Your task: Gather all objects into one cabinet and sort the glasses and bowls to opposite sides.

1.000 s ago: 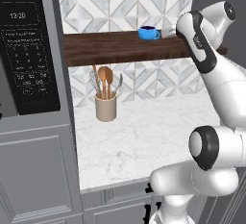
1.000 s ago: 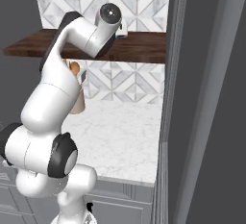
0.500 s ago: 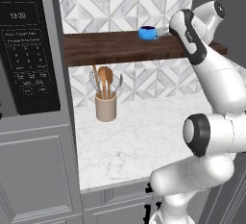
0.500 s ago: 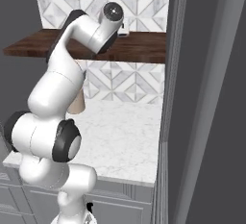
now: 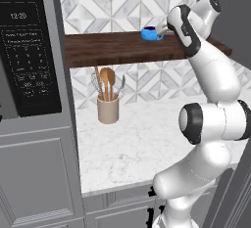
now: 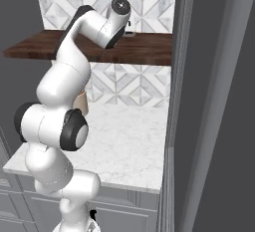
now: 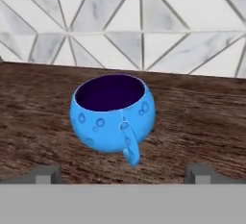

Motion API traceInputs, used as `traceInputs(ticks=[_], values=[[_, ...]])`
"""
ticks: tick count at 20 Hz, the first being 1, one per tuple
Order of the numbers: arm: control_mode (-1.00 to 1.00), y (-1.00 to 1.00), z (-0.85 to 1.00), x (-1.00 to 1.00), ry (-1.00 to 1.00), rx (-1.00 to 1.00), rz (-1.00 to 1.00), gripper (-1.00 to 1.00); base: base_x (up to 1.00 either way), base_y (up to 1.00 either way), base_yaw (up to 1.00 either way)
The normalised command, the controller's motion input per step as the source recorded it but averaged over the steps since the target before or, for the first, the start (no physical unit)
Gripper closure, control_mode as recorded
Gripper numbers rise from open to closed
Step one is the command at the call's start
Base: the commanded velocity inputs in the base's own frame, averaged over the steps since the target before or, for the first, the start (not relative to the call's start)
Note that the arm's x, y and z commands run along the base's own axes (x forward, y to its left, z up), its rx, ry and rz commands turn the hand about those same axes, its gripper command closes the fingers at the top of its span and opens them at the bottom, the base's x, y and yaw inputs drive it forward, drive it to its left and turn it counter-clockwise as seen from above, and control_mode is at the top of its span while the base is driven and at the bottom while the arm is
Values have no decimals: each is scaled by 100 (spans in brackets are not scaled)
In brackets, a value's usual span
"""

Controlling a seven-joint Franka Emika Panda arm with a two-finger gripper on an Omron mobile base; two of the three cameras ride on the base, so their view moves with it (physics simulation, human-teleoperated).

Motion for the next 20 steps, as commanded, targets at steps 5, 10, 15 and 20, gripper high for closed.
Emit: traceInputs(ticks=[5, 10, 15, 20], values=[[-100, 0, -26, 6, 0, -3, 0, -100, 0, 0, 0], [-100, 0, -18, 1, 0, -3, 0, -100, 0, 0, 0], [-100, 0, 0, 12, 0, 0, 0, -100, 0, 0, 0], [-100, 3, 0, 21, 0, 0, 0, -100, 0, 0, 0]])
